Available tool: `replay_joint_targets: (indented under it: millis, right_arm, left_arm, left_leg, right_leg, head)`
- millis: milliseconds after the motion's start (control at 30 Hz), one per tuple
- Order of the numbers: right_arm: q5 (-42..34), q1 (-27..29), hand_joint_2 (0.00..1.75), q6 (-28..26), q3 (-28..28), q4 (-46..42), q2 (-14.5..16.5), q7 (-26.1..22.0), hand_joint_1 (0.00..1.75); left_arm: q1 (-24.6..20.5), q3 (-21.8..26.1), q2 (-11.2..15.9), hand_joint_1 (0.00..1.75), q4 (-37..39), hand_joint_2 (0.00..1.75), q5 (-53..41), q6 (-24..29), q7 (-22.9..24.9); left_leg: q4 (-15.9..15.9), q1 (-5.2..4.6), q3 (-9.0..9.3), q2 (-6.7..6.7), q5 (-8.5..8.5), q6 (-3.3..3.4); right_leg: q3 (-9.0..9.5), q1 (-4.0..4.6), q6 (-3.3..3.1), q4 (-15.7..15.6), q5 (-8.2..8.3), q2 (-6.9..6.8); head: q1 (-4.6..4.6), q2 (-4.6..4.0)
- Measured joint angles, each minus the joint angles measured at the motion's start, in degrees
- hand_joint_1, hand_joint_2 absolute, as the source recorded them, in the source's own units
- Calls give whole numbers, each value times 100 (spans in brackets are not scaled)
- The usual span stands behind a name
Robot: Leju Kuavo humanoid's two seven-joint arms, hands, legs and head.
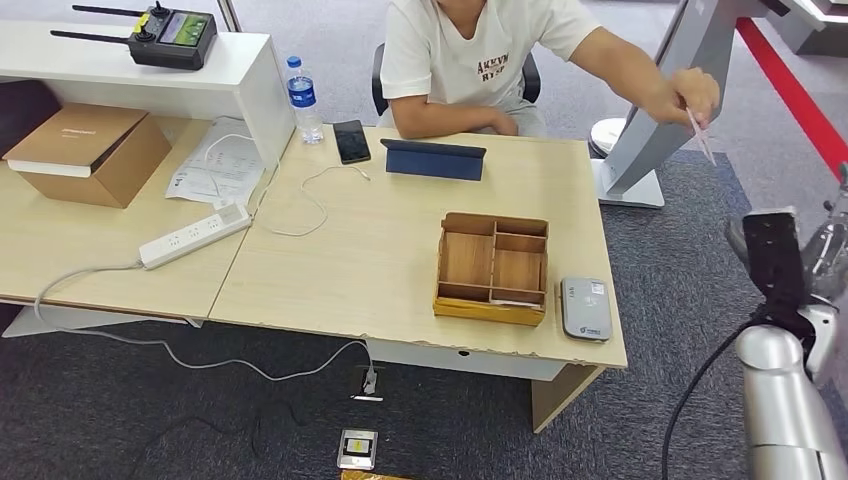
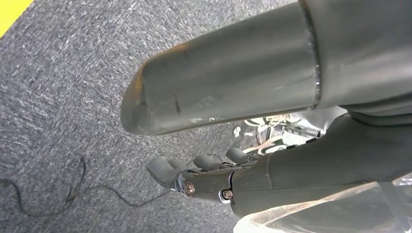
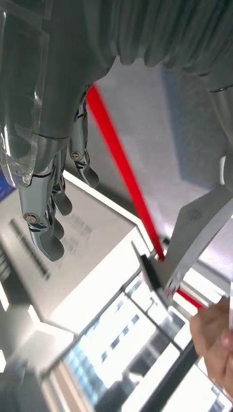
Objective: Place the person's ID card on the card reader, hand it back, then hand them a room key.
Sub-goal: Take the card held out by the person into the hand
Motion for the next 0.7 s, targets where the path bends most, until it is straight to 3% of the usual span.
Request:
replay_joint_targets:
  millis: [133, 300, 700]
  right_arm:
    - [1264, -458, 175, -404, 570, -9, 133, -57, 0]
    - [1942, -1114, 175, -702, 1119, 283, 356, -188, 0]
    - [2231, -1912, 175, -844, 1792, 1236, 751, -314, 0]
  left_arm:
    - [0, -74, 25, 0, 0, 0, -36, -24, -48]
    - [0, -139, 54, 0, 0, 0, -20, -23, -130]
    - [3, -238, 101, 0, 0, 0, 23, -42, -151]
  left_leg:
    - [0, 0, -1, 0, 1, -1]
    - [0, 3, -2, -1, 1, -2]
    - [1, 6, -7, -7, 1, -2]
  right_leg:
    - [-2, 0, 0, 1, 0, 0]
    - [-5, 1, 0, 2, 0, 0]
    - [-10, 0, 0, 1, 0, -3]
  head:
    - [-2, 0]
    - [-1, 0]
    - [0, 1]
